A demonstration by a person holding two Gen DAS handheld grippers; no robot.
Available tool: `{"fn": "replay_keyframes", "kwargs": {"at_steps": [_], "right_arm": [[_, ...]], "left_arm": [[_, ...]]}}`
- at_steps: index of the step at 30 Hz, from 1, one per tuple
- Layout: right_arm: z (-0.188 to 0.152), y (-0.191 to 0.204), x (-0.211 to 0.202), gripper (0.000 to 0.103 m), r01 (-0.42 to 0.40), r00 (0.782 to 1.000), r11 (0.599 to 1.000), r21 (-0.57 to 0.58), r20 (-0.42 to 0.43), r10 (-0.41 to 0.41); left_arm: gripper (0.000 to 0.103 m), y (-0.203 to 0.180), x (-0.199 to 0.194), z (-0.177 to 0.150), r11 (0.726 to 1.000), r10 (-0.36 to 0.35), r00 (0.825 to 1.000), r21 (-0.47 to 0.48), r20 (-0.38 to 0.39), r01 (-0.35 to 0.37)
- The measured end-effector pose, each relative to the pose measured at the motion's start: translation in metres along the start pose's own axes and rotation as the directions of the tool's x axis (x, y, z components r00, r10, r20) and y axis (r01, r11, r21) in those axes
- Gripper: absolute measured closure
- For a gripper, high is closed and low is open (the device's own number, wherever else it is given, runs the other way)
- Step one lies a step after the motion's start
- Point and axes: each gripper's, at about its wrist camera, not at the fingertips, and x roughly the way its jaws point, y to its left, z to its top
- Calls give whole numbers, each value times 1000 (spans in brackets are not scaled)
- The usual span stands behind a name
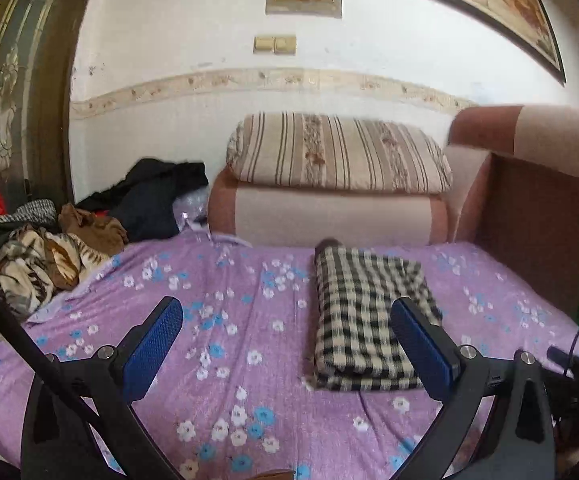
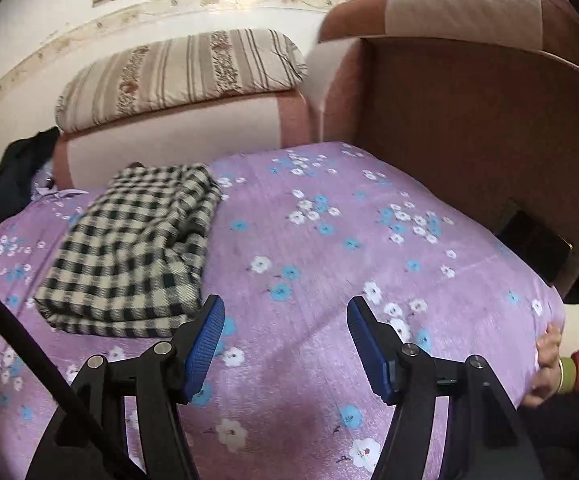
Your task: Fold large clothes
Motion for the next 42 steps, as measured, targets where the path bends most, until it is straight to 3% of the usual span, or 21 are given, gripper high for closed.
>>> {"fn": "replay_keyframes", "kwargs": {"at_steps": [5, 18, 42], "right_arm": [[-7, 3, 9, 35, 27, 999, 1000, -6, -24, -27], [-21, 21, 24, 34, 28, 997, 998, -63, -67, -32], [-25, 34, 21, 33, 20, 997, 994, -110, -66, -27]], "left_arm": [[0, -7, 13, -16, 1000, -23, 995, 7, -97, 24], [0, -30, 29, -39, 998, -33, 982, 51, -184, 43], [0, -28, 40, -49, 998, 26, 975, 55, -223, -14]]}}
